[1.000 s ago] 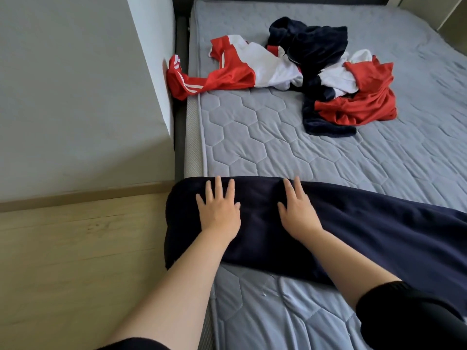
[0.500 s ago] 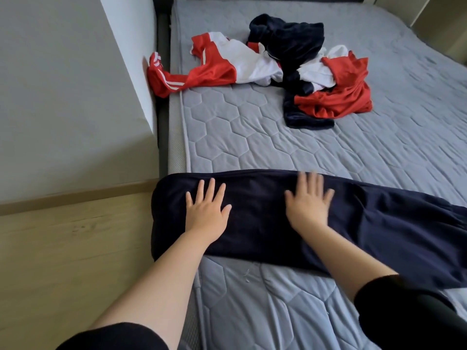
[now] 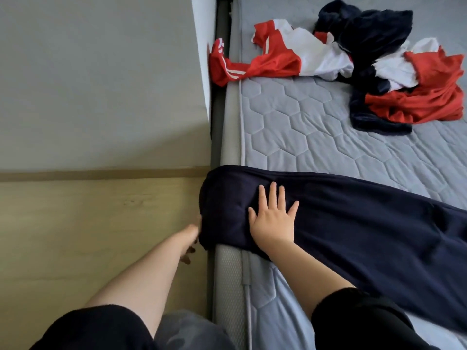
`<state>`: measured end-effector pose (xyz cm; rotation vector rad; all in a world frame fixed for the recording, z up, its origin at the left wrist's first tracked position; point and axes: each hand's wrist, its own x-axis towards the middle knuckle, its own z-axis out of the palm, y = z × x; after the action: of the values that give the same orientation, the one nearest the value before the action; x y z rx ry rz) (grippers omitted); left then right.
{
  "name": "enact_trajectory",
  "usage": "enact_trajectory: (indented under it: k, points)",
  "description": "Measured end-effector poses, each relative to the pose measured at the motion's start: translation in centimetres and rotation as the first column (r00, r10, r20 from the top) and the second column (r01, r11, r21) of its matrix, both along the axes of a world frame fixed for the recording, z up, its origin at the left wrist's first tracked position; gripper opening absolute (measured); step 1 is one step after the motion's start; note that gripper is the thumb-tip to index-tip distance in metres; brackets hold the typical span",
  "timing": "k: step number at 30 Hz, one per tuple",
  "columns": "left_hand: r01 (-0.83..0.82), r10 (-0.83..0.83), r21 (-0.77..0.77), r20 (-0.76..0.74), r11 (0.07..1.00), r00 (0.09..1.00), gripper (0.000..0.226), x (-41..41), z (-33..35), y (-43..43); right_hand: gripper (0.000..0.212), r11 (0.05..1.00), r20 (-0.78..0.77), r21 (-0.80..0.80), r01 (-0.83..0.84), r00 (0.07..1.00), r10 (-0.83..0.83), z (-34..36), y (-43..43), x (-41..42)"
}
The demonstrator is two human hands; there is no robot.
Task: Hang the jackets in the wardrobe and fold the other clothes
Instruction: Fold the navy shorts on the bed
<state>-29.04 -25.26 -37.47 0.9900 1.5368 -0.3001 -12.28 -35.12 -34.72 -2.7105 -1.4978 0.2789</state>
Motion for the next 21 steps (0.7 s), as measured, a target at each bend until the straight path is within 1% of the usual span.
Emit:
enact_trajectory:
  k: [1,2,3,4,5,6,7,8,9,10,11,13,14,15,16,18,19,21]
  points:
    - [-0.004,0.0,-0.141,-0.028,0.99,1.0,0.08,-0.9,-0.3,0.0,0.065,1.0,0.02,0.003,0.002,1.0,-0.002,-0.2,0.1,0.0]
    - [-0.036,0.037,-0.263,-0.001,0.964,0.999,0.084,-1.3,-0.5,-0.1,0.066,1.0,0.031,0.005,0.003,1.0,-0.003,-0.4,0.2,0.0]
    - [-0.09,0.116,-0.349,0.053,0.933,0.992,0.084,-1.4,-0.6,-0.2,0.066,1.0,0.038,0.002,0.003,0.999,-0.004,-0.5,0.3,0.0]
    - [-0.164,0.221,-0.392,0.104,0.905,0.97,0.077,-1.1,-0.3,-0.3,0.066,1.0,0.045,-0.003,0.004,0.999,-0.004,-0.6,0.5,0.0]
    - [-0.268,0.349,-0.397,0.146,0.878,0.926,0.067,-0.6,0.0,-0.3,0.066,1.0,0.053,-0.008,0.005,0.999,-0.004,-0.6,0.5,0.0]
    - [-0.399,0.49,-0.381,0.18,0.834,0.853,0.057,0.0,0.1,-0.2,0.066,1.0,0.058,-0.013,0.004,0.998,-0.003,-0.6,0.6,-0.1]
    - [-0.528,0.629,-0.382,0.218,0.758,0.746,0.05,0.5,0.5,0.0,0.066,1.0,0.062,-0.015,0.002,0.998,-0.001,-0.6,0.5,-0.2]
    - [-0.628,0.741,-0.403,0.26,0.666,0.619,0.045,0.8,1.0,0.2,0.066,1.0,0.065,-0.014,0.001,0.998,0.0,-0.7,0.5,-0.2]
    - [-0.705,0.819,-0.417,0.301,0.574,0.489,0.041,0.7,1.4,0.5,0.066,1.0,0.066,-0.012,0.002,0.998,-0.001,-0.7,0.5,-0.2]
    - [-0.774,0.862,-0.397,0.34,0.493,0.375,0.035,0.3,1.6,1.0,0.066,1.0,0.066,-0.011,0.004,0.998,-0.003,-0.7,0.5,-0.2]
    - [-0.835,0.878,-0.35,0.385,0.425,0.286,0.03,-0.4,1.9,1.4,0.066,1.0,0.068,-0.013,0.006,0.998,-0.005,-0.7,0.5,-0.2]
    - [-0.895,0.86,-0.309,0.49,0.322,0.14,0.022,-2.1,2.2,2.2,0.066,1.0,0.074,-0.017,0.008,0.997,-0.006,-0.7,0.5,-0.2]
    - [-0.9,0.854,-0.337,0.517,0.276,0.069,0.019,-2.8,2.0,2.6,0.066,1.0,0.074,-0.016,0.008,0.997,-0.007,-0.6,0.5,-0.2]
    - [-0.895,0.85,-0.364,0.527,0.257,0.03,0.02,-3.4,2.0,2.8,0.066,1.0,0.073,-0.017,0.008,0.997,-0.006,-0.6,0.6,-0.2]
    - [-0.891,0.851,-0.369,0.525,0.263,0.034,0.024,-3.7,1.7,2.9,0.066,1.0,0.074,-0.02,0.007,0.997,-0.006,-0.5,0.6,-0.2]
    - [-0.879,0.853,-0.362,0.515,0.309,0.087,0.025,-4.5,1.4,2.6,0.066,1.0,0.072,-0.027,0.008,0.997,-0.006,-0.5,0.6,-0.2]
    - [-0.872,0.855,-0.371,0.51,0.318,0.095,0.023,-4.8,1.2,2.4,0.066,0.999,0.068,-0.032,0.01,0.998,-0.008,-0.4,0.6,-0.1]
    - [-0.882,0.857,-0.355,0.506,0.31,0.097,0.019,-5.8,1.0,2.5,0.066,0.999,0.058,-0.039,0.012,0.998,-0.01,-0.4,0.6,-0.1]
